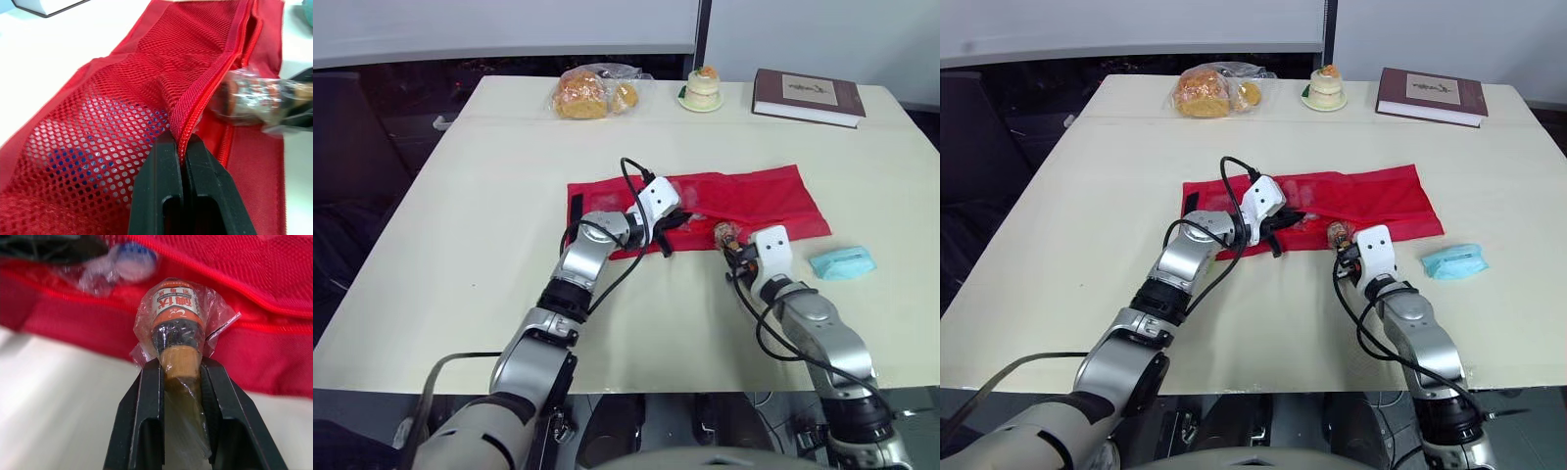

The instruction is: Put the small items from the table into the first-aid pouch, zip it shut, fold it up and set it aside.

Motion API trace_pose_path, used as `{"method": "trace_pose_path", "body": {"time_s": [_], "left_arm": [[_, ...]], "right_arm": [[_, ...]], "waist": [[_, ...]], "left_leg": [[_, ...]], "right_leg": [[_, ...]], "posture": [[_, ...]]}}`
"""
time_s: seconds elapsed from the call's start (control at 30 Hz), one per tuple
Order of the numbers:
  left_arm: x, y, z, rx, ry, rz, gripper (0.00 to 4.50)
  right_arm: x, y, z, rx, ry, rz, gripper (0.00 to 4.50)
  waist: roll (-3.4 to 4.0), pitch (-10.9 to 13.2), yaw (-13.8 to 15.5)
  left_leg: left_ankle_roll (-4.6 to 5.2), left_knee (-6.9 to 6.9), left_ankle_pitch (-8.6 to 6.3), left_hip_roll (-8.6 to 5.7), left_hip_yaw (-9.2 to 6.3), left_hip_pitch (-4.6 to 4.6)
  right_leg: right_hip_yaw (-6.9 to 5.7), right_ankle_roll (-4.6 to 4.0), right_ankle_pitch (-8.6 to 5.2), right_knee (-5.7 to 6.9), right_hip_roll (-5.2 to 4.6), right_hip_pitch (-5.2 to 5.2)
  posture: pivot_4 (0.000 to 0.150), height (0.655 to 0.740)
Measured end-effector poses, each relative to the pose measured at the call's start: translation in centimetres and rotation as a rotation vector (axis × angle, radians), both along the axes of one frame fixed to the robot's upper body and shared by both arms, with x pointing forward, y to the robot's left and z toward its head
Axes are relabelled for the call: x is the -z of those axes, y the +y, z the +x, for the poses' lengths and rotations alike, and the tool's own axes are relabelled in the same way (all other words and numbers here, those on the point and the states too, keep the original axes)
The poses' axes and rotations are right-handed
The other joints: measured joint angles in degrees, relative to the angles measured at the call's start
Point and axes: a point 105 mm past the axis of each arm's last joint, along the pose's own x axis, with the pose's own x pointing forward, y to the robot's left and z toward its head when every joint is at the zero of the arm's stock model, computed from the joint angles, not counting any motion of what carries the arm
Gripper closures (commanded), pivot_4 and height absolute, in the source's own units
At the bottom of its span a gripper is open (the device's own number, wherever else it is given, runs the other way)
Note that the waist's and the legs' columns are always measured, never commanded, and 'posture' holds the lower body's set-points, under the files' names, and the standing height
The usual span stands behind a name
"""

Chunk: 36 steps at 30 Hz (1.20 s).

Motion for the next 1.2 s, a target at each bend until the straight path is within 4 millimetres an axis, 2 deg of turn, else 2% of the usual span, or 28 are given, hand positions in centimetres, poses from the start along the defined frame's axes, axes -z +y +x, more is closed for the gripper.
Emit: {"method": "trace_pose_path", "body": {"time_s": [0.4,0.73,0.8,0.83,0.93,1.2], "left_arm": [[0.4,-1.0,-0.8,0.058,0.013,0.015,4.5],[0.4,-0.9,-0.8,0.062,0.015,0.018,4.5],[0.5,-0.9,-0.8,0.062,0.016,0.017,4.5],[0.5,-0.9,-0.8,0.061,0.015,0.017,4.5],[0.5,-1.0,-0.8,0.062,0.015,0.016,4.5],[0.6,-0.8,-0.4,0.052,0.021,0.022,4.5]], "right_arm": [[-0.9,1.3,3.7,0.098,-0.017,0.07,4.11],[-0.8,1.7,5.1,0.126,-0.039,0.063,4.11],[-0.8,1.7,5.2,0.121,-0.038,0.062,3.09],[-0.7,1.8,5.2,0.119,-0.038,0.062,2.82],[-0.8,1.8,4.8,0.108,-0.043,0.066,1.37],[-1.0,1.1,2.4,0.105,-0.039,0.049,1.37]], "waist": [[0.01,0.0,0.0],[0.02,0.0,-0.3],[0.02,0.0,-0.2],[0.02,0.0,-0.2],[0.02,0.0,-0.2],[0.03,0.0,-0.2]], "left_leg": [[-0.01,0.0,0.01,0.0,0.01,0.0],[-0.01,0.0,0.01,0.0,0.01,0.01],[-0.01,0.0,0.0,0.01,0.01,0.0],[-0.01,0.0,0.0,0.01,0.01,0.0],[-0.01,0.0,0.0,0.01,0.0,0.0],[0.0,-0.01,0.0,0.02,-0.01,0.0]], "right_leg": [[0.01,-0.01,0.0,0.01,-0.01,0.0],[0.01,0.0,0.0,0.03,0.0,-0.01],[0.01,-0.01,0.0,0.02,-0.01,-0.01],[0.01,-0.01,0.0,0.02,-0.01,-0.01],[0.01,-0.01,0.0,0.02,-0.01,-0.01],[0.0,0.0,0.0,0.02,0.01,-0.01]], "posture": [[0.15,0.7289],[0.15,0.7289],[0.15,0.7289],[0.15,0.7289],[0.15,0.7289],[0.15,0.7289]]}}
